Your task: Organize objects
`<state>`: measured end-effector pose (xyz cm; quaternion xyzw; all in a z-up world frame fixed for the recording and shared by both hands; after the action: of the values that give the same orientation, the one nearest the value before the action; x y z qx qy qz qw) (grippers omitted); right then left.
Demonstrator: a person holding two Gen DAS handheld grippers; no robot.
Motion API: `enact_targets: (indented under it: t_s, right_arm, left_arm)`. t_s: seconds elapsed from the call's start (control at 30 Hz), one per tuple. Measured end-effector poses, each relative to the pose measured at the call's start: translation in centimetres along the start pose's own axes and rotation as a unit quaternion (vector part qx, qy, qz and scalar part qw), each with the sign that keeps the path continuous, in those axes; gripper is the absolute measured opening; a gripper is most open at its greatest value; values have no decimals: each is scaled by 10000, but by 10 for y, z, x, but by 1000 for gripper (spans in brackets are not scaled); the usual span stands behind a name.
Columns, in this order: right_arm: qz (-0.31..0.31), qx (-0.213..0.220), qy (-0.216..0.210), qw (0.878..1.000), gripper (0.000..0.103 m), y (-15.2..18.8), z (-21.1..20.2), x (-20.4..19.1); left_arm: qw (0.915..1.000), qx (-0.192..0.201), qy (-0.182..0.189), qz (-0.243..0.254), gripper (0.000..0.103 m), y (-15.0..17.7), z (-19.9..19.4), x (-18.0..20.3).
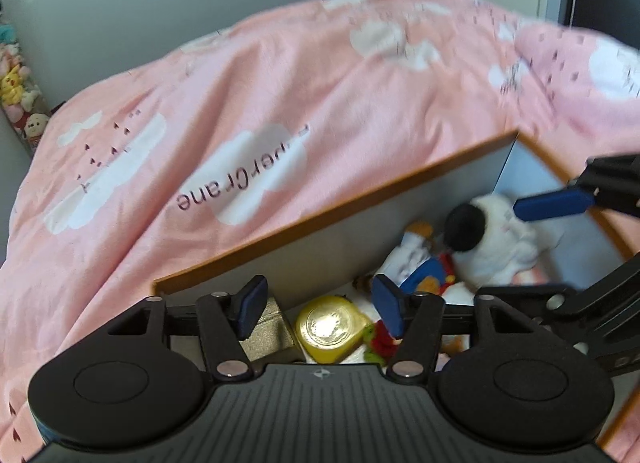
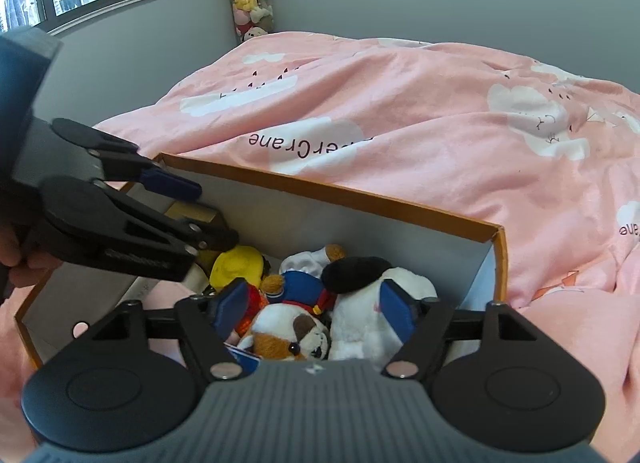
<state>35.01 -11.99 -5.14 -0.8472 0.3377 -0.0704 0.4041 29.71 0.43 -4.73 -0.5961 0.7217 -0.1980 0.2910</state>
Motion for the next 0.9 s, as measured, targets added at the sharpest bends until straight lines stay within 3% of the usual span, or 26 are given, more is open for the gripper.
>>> enact_targets:
  t_s: [0.13, 0.3, 0.4, 0.57, 0.73, 0.87, 0.9]
  right_arm:
    - [-47, 88, 78, 9999, 88, -3, -17, -10]
    - [-147, 319, 340, 9988, 96, -10, -46, -24]
    - [-149, 583, 449, 9972, 100, -12, -70, -33]
    - [-160, 1025, 717, 9920, 102, -8, -106, -49]
    - [74, 1413, 989, 9850, 102, 4, -135, -59]
    - [499, 2401, 1295, 9608, 102, 27, -164, -65]
    - [587, 2454, 1390, 9576, 102, 29, -168, -66]
  left_arm:
    - [9979, 439, 57, -474, 78, -1, -33, -4]
    - [9894, 1105, -59, -939, 87, 3, -80, -8]
    - [9819, 1502, -403, -1085, 92, 8, -106, -7]
    - [9584, 2148, -1130, -1502, 94, 21, -138, 1]
    - [9480, 2317, -1329, -1728, 94, 41, -151, 9]
    - [9474, 2266, -1374, -1793, 94, 55, -152, 10]
    - [9468, 2253, -1374, -1843, 94, 61, -153, 11]
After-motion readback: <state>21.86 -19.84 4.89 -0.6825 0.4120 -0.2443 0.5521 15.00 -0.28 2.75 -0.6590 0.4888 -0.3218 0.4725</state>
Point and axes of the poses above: each gripper's, at about its wrist camera, not at the fingertips, and z roughly the way its jaws point, x to its right, y to its underside, the point moved 3 cm from there along z, roughly the way its jaws point, and after that the axes turned 5 degrees about -y, right-handed, at the moved point
